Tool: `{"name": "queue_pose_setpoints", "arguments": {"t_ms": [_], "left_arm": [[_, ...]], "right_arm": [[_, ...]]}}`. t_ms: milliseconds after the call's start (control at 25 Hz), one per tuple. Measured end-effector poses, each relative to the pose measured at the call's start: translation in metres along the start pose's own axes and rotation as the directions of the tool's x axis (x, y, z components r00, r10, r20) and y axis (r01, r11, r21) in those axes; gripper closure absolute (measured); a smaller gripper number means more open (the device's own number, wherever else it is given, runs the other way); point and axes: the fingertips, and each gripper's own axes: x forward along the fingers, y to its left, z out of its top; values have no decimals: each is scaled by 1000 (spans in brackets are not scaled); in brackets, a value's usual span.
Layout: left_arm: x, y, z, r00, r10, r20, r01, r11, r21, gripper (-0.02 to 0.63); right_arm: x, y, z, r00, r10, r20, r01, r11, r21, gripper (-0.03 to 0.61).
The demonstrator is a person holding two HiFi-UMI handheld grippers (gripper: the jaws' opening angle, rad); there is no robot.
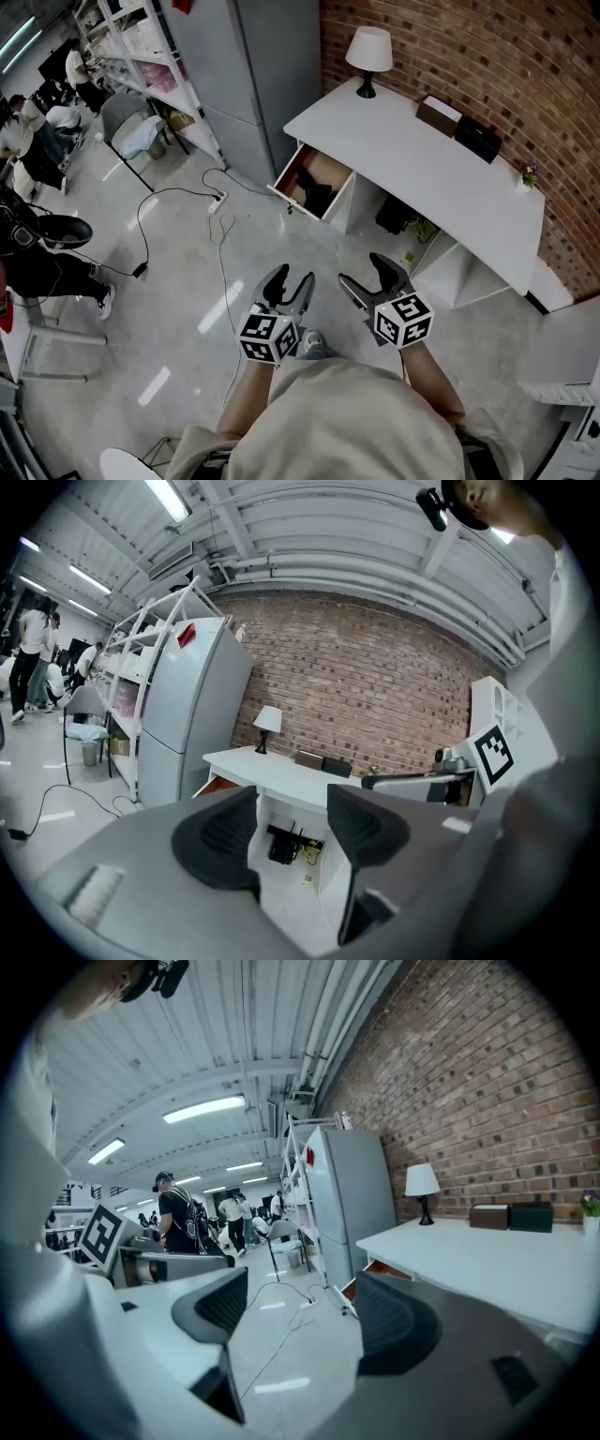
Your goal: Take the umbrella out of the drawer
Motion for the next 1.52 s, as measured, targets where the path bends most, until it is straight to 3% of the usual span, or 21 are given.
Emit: {"name": "queue_pose_setpoints", "arguments": {"t_ms": [440,880,1160,1520], "left_arm": [[48,88,20,1000,-7,-5,7,1000,-2,391],[65,143,18,999,23,-22,-24,998,-57,391],[93,167,13,997,63,-42,-66,994,-88,391],[157,208,30,992,113,-61,-118,989,-85,391]], "right_arm": [[100,-19,16,1000,-12,-2,12,1000,-17,224],[148,-32,9,998,-27,-65,26,999,-22,230],[179,-64,7,995,-13,-103,10,999,-37,232],[263,-117,16,988,26,-149,-35,998,-57,235]]}}
